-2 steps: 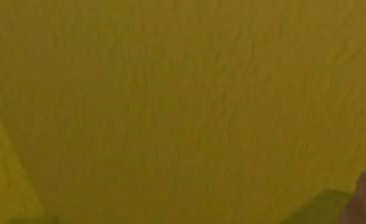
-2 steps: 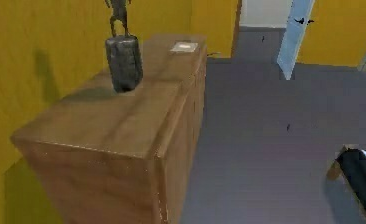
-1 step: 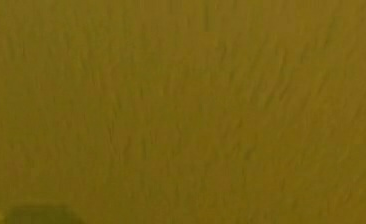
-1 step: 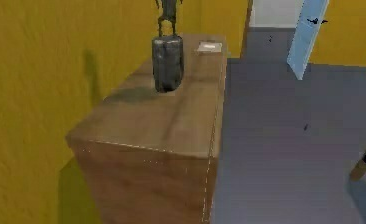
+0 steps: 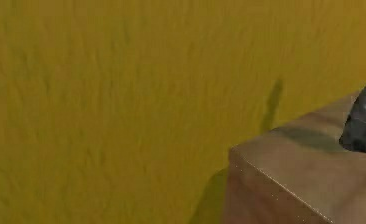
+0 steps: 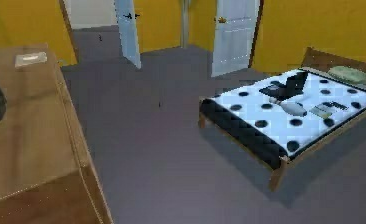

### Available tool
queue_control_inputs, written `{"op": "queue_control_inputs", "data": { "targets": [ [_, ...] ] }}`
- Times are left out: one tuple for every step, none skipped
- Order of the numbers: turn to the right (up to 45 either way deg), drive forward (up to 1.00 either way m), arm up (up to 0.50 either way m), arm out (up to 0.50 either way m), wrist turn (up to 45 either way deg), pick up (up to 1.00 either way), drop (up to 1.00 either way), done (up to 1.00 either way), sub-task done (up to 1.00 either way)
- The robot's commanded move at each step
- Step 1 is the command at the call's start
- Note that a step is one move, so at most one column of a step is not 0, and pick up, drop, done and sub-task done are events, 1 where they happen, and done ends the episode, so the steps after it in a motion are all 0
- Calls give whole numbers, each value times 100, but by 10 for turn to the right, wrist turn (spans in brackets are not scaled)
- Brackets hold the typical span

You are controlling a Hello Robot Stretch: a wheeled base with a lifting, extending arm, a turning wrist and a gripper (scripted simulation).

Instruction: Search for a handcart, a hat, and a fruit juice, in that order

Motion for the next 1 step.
{"op": "queue_control_inputs", "data": {
  "targets": [
    [450, 0, 0, 0, 0, 0, 0, 0, 0]
  ]
}}
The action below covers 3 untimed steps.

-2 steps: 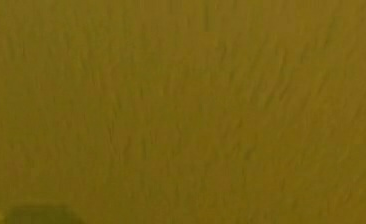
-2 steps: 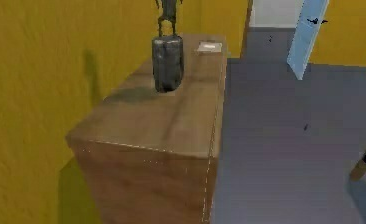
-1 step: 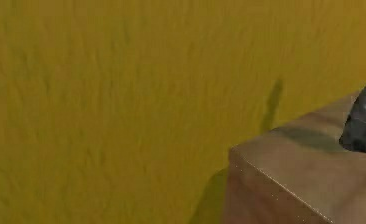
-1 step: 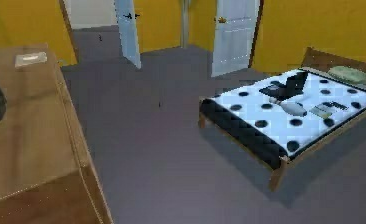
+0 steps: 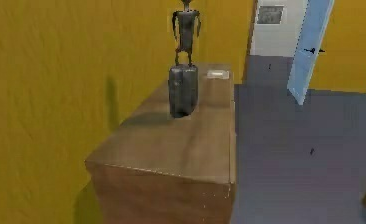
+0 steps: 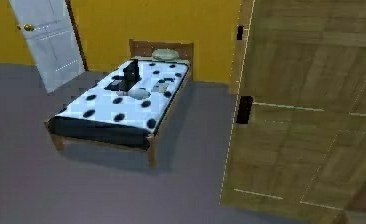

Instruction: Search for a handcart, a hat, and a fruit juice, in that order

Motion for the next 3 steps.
{"op": "queue_control_inputs", "data": {
  "targets": [
    [450, 0, 0, 0, 0, 0, 0, 0, 0],
    [180, 0, 0, 0, 0, 0, 0, 0, 0],
    [30, 0, 0, 0, 0, 0, 0, 0, 0]
  ]
}}
